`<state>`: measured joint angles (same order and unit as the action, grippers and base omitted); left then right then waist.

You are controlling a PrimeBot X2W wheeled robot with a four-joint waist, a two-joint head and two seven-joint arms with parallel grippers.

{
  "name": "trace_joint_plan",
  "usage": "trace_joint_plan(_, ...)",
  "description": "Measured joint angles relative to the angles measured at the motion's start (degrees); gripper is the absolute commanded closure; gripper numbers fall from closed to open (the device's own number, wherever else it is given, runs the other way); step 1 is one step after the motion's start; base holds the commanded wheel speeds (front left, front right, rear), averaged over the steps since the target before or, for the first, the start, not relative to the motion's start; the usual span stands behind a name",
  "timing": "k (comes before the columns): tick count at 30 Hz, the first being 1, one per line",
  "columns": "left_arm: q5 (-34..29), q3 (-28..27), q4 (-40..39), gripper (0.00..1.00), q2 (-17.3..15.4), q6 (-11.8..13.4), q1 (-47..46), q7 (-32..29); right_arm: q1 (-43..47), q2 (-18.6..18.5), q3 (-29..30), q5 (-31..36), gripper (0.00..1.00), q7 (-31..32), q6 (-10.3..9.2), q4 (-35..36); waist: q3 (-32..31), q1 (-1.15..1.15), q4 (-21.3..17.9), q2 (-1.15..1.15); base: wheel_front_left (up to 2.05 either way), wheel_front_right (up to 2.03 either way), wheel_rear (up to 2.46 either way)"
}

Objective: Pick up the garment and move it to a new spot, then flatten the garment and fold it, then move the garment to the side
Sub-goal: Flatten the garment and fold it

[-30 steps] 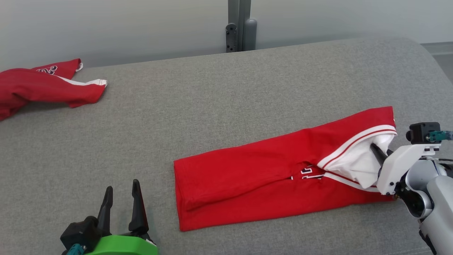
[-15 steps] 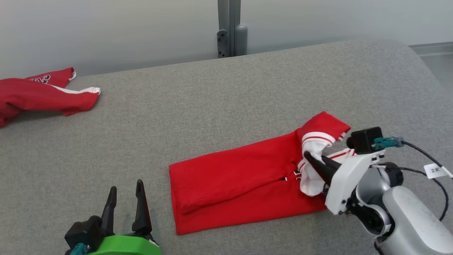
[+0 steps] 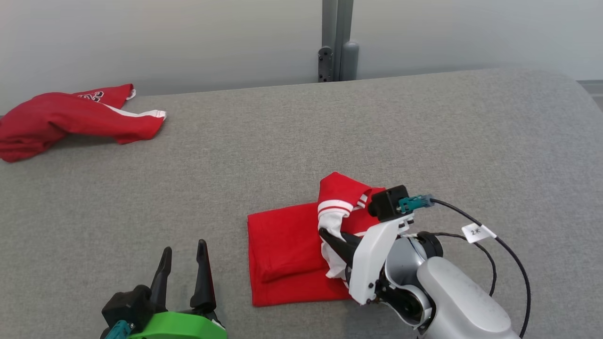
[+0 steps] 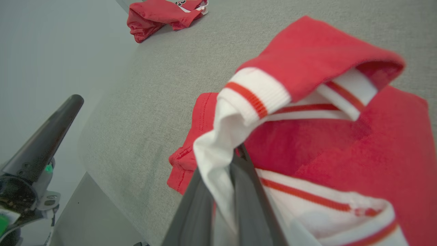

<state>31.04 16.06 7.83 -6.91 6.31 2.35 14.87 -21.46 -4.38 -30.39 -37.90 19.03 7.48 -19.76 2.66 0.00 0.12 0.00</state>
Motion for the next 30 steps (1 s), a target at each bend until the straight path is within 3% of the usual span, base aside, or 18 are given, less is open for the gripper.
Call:
trace_joint_plan(6, -0.01, 1.03, 0.98, 0.0, 0.54, -0.4, -0.72, -0.09, -3.22, 1.41, -4.03, -1.37, 1.0, -2.52, 0.0, -8.77, -0.19, 0.0, 3.09, 0.0, 0.0, 0.0, 0.0)
trace_joint_plan(12, -0.01, 1.71, 2.16, 0.0, 0.87, -0.82, -0.94, -0.09, -6.42, 1.54, -9.92, -7.1, 1.0, -5.41, 0.0, -13.82, -0.63, 0.0, 6.03, 0.0, 0.0, 0.0, 0.0)
trace_joint_plan(13, -0.01, 1.8, 2.27, 0.0, 0.91, -0.85, -0.96, -0.09, -6.97, 1.52, -10.51, -7.76, 0.91, -6.06, 0.0, -14.79, -0.73, 0.0, 6.42, 0.0, 0.0, 0.0, 0.0)
trace_joint_plan(14, -0.01, 1.85, 2.41, 0.0, 0.94, -0.86, -0.96, -0.09, -7.59, 1.47, -11.29, -8.43, 0.62, -6.68, 0.0, -15.69, -0.86, 0.0, 6.81, 0.0, 0.0, 0.0, 0.0)
trace_joint_plan(15, -0.01, 1.9, 2.5, 0.0, 0.99, -0.87, -0.96, -0.08, -8.1, 1.47, -11.89, -9.15, 0.18, -7.23, 0.0, -16.48, -0.99, 0.0, 7.11, 0.0, 0.0, 0.0, 0.0)
trace_joint_plan(16, -0.01, 1.89, 2.58, 0.0, 1.01, -0.94, -0.96, -0.08, -8.54, 1.48, -12.49, -9.93, 0.0, -7.83, 0.0, -17.13, -1.14, 0.0, 7.35, 0.0, 0.0, 0.0, 0.0)
trace_joint_plan(30, -0.03, 1.66, 1.93, 0.0, 1.02, -0.68, -0.62, 0.08, -14.81, 1.59, -17.11, -16.97, 0.0, -16.41, 0.0, -19.41, -1.89, 0.0, 5.84, 0.0, 0.0, 0.0, 0.0)
